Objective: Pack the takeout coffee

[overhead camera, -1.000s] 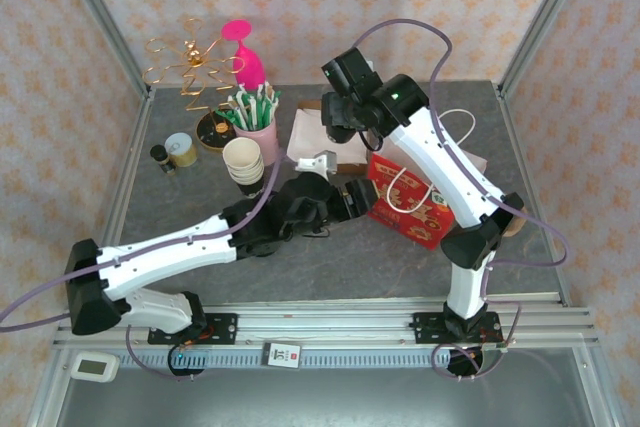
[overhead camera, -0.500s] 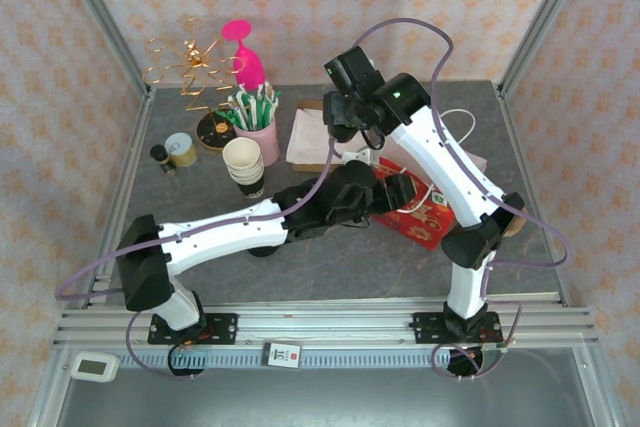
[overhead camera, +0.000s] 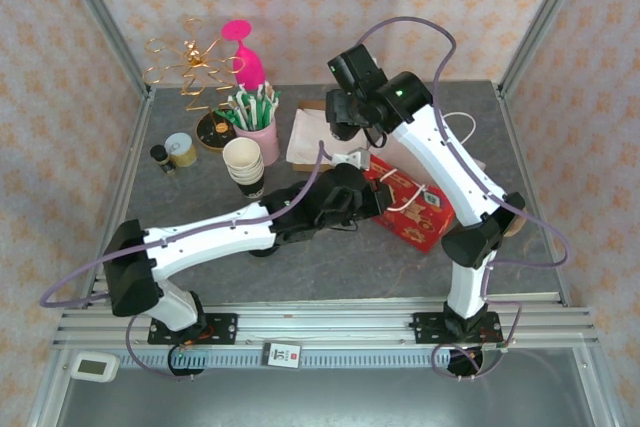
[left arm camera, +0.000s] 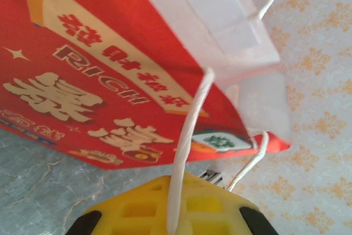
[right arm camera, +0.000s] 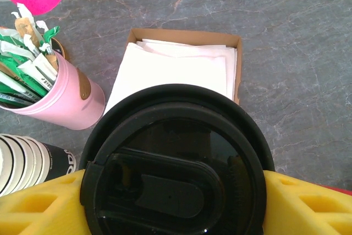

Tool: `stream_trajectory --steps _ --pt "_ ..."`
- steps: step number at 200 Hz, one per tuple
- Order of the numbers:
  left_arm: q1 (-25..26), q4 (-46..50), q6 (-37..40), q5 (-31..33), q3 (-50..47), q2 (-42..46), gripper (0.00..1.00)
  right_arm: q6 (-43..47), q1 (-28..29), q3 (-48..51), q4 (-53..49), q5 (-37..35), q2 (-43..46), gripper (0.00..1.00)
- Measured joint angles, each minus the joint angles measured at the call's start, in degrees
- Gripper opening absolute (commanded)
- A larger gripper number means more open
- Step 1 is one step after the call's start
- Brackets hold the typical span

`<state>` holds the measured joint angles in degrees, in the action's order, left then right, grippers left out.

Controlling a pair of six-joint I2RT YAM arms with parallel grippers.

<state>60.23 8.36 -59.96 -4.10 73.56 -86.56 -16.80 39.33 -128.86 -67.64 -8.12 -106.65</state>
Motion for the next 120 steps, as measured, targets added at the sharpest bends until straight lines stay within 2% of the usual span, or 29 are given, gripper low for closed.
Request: stream_trajectory --steps 36,57,84,120 --pt "-3.4 5.4 2.6 -1.8 -1.7 6.1 0.0 0.2 -1.1 -0.2 0.0 0.1 0.0 0.71" --pt "-6.2 8.7 5.1 -5.3 -2.6 8.8 0.0 0.2 -2.0 -0.6 0.1 0.2 0.0 0.71" --pt "-10.0 14.0 10.2 -10.4 -3.7 11.2 0.0 0.2 -3.2 -0.7 0.2 0.5 0.0 0.71" --pt "-14.0 22.4 18.2 -13.5 -3.1 11.8 0.0 0.2 -5.4 -0.7 0.2 0.7 0.0 0.71"
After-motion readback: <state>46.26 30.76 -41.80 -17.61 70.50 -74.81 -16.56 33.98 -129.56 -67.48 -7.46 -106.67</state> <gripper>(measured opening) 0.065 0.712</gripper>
